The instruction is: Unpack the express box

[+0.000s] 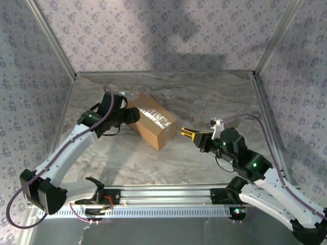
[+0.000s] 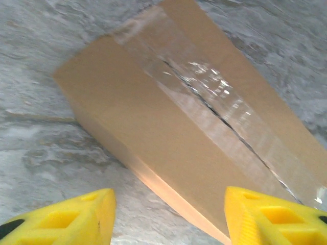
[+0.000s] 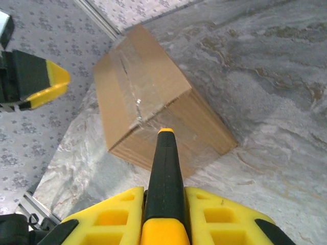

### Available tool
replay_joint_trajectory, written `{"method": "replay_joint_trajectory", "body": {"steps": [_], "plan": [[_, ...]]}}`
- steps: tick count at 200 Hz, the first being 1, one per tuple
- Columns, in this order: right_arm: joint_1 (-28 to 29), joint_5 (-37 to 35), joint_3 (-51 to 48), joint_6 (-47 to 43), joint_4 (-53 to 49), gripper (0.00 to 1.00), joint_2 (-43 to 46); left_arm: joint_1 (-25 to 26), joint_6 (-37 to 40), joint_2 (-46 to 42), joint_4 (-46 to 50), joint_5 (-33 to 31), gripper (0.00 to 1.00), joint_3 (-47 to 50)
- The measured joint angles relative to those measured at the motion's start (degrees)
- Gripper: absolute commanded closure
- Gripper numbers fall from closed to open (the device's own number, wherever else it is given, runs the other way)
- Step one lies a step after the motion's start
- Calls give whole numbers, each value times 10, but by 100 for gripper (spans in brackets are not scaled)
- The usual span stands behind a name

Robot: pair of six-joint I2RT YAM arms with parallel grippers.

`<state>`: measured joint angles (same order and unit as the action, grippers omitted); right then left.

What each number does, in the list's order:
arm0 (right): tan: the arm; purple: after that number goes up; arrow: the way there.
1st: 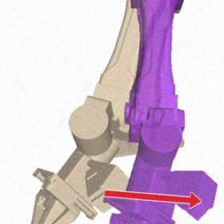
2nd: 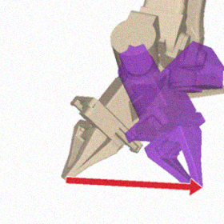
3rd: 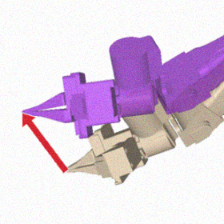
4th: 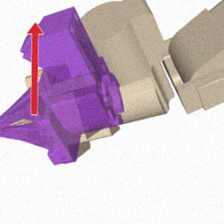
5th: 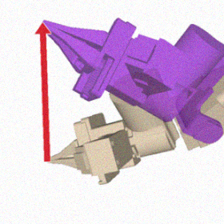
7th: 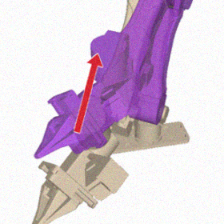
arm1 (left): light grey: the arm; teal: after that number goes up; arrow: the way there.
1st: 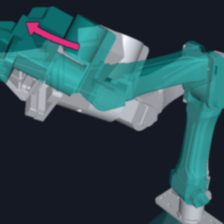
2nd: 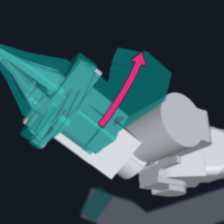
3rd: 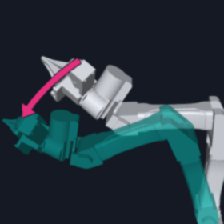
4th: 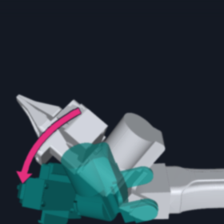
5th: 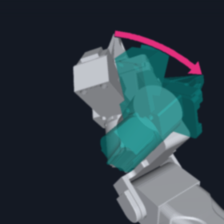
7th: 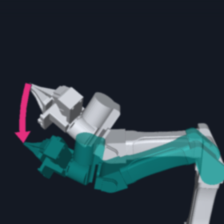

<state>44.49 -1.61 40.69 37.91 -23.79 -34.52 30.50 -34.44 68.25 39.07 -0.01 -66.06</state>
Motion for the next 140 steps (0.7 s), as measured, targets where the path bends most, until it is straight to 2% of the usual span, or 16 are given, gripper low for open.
{"method": "replay_joint_trajectory", "body": {"steps": [60, 81, 105, 140], "plan": [[0, 22, 88, -49, 7, 100, -59, 26, -22, -46, -18, 69, 28, -21], [-7, 36, 125, -56, 11, 100, -89, 27, -39, -72, -56, 102, 28, -18], [-40, 71, 163, -48, 40, 100, -129, 37, -63, -89, -111, 139, 27, -15], [-66, 122, 184, -12, 105, 100, -183, 61, -87, -85, -183, 158, 27, -7]]}}
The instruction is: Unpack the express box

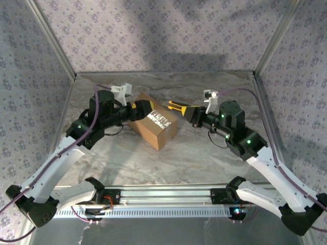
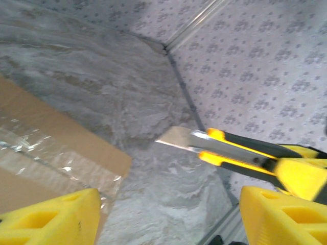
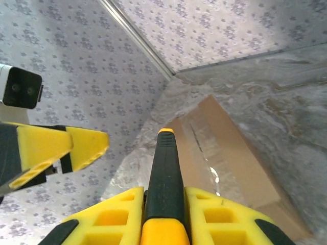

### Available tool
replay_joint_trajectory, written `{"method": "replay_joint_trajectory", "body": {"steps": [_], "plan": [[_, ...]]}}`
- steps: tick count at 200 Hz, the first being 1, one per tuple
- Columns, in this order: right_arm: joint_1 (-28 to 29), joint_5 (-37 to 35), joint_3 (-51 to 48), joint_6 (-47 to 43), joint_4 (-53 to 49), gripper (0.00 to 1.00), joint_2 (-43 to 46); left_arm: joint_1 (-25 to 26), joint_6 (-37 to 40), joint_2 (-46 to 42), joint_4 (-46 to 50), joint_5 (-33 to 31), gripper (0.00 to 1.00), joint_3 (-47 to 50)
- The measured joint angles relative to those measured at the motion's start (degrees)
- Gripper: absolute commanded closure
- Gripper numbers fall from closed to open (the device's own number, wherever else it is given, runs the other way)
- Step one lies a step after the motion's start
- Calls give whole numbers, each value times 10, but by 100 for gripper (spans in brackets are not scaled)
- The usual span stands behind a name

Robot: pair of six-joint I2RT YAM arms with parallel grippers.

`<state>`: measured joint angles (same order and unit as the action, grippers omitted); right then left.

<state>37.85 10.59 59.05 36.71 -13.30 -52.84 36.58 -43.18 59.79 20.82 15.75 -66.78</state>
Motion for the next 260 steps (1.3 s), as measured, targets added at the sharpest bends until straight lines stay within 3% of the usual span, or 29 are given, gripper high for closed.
{"method": "replay_joint_trajectory", "body": {"steps": [120, 164, 260], "plan": [[6, 53, 12, 105, 164, 100, -72, 62, -39, 25, -205, -73, 32, 69], [11, 53, 12, 115, 175, 100, -76, 63, -49, 30, -272, -111, 34, 83], [13, 28, 13, 120, 186, 100, -76, 67, -82, 63, -354, -126, 40, 83]]}}
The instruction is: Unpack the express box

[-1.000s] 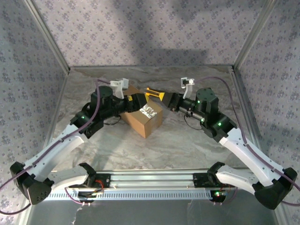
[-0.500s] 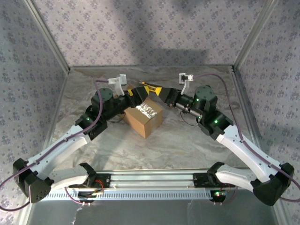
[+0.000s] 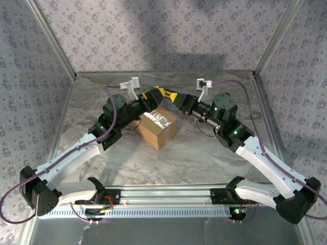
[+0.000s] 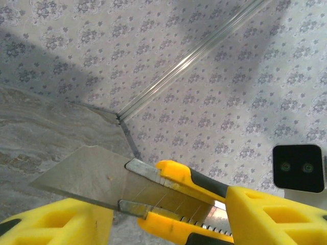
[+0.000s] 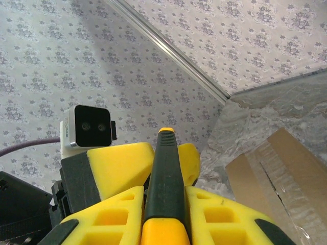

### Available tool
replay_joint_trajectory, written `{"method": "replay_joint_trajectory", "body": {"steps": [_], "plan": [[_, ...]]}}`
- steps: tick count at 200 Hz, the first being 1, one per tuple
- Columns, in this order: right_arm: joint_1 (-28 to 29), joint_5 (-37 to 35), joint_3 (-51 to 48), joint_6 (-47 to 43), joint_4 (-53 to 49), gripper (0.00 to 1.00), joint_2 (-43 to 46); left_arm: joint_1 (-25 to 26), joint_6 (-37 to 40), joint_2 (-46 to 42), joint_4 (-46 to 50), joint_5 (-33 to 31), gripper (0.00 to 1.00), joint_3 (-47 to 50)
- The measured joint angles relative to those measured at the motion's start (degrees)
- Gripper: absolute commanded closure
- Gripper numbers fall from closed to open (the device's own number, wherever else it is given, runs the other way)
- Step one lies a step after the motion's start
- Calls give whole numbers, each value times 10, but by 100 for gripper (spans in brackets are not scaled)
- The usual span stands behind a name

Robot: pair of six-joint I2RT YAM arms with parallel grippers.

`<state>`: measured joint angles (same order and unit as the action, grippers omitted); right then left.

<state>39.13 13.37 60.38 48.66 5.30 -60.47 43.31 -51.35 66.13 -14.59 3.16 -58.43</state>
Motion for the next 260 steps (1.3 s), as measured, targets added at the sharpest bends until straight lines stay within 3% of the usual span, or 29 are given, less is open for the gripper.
{"method": "replay_joint_trajectory", "body": {"steps": [165, 208, 231, 260], "plan": [[2, 4, 0, 32, 49, 100, -20, 3, -26, 15, -80, -26, 51, 6], [2, 4, 0, 44, 58, 100, -19, 3, -34, 15, -94, -31, 62, 7], [2, 4, 0, 56, 63, 100, -19, 3, -43, 15, -104, -37, 74, 9], [2, 9, 0, 69, 80, 100, -18, 3, -80, 12, -132, -41, 100, 9]]}}
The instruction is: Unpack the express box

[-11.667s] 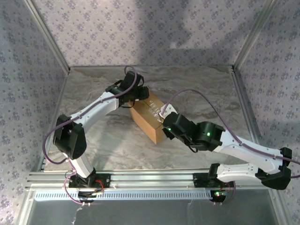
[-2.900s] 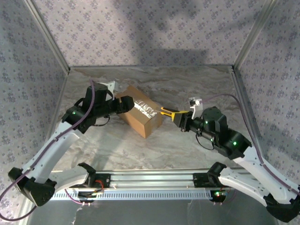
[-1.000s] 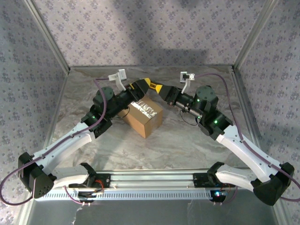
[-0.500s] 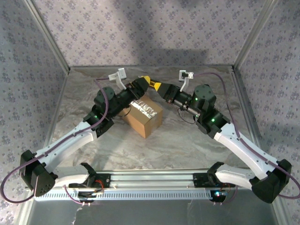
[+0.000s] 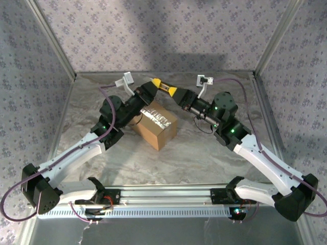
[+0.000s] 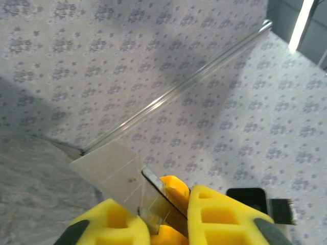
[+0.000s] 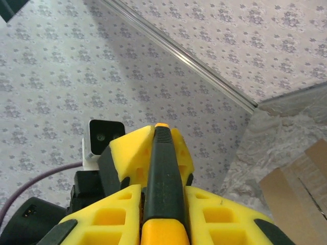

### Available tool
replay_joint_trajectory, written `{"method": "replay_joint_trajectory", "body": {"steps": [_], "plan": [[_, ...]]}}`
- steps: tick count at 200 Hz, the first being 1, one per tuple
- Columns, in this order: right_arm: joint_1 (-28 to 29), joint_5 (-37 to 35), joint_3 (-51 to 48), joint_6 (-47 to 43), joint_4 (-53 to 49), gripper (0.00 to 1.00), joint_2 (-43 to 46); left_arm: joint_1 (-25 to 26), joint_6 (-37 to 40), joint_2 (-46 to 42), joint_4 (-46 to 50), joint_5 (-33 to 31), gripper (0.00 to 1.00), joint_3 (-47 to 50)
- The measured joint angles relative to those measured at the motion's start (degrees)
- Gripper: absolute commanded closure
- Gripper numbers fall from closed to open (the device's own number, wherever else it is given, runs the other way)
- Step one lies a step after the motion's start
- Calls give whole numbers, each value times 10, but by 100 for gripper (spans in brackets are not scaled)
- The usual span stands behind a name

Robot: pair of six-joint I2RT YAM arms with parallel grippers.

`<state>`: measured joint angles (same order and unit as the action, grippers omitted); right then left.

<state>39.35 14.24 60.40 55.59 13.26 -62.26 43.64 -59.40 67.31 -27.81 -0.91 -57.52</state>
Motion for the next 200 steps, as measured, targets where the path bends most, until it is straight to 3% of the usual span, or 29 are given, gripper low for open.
{"method": "replay_joint_trajectory", "body": {"steps": [50, 109, 161, 200], "plan": [[0, 11, -3, 5, 16, 98, 7, 3, -22, -9, -8, -1, 100, 0], [2, 9, -7, -1, -12, 69, 9, 5, -18, -19, 2, -6, 100, 16], [3, -1, -22, -44, -78, 44, 12, 7, 17, -35, 68, -10, 100, 17], [5, -10, -28, -58, -112, 38, 12, 2, 26, -36, 102, -15, 100, 22]]}}
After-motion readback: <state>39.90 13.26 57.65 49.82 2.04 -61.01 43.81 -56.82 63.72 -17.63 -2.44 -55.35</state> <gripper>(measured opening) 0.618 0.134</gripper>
